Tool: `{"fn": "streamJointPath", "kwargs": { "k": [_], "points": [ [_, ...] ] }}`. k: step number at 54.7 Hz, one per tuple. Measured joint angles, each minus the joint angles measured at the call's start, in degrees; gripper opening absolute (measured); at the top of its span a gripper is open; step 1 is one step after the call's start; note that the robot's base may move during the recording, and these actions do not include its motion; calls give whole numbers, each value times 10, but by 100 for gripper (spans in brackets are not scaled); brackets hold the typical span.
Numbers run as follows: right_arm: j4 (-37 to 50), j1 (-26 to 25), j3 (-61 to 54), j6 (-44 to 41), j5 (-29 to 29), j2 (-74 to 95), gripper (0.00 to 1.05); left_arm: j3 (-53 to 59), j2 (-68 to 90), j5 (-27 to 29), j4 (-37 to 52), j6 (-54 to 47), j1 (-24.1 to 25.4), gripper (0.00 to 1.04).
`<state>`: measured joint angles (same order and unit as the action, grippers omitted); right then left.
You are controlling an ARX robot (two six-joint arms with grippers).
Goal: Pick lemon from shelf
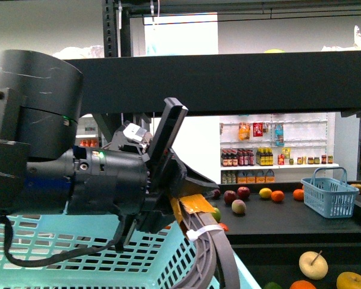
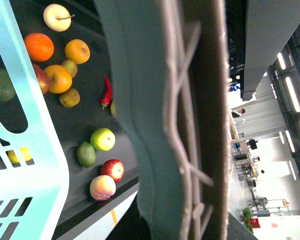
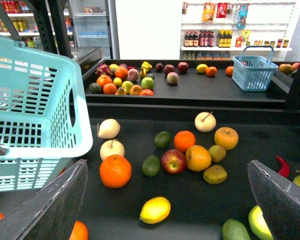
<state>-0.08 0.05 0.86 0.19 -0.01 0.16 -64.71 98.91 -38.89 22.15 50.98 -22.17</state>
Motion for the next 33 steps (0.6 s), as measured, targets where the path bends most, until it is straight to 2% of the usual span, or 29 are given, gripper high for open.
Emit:
{"fn": "streamJointPath", "kwargs": {
  "k": [29,31,33],
  "points": [
    [0,0,0,0,0,0,97,-50,78,12,-1,-2,-51,8],
    [-17,0,4,14,13,9,97,-50,78,12,-1,-2,-51,8],
    [-76,-8,27,41,24,43,97,-51,78,12,-1,-2,-52,8]
  ]
}}
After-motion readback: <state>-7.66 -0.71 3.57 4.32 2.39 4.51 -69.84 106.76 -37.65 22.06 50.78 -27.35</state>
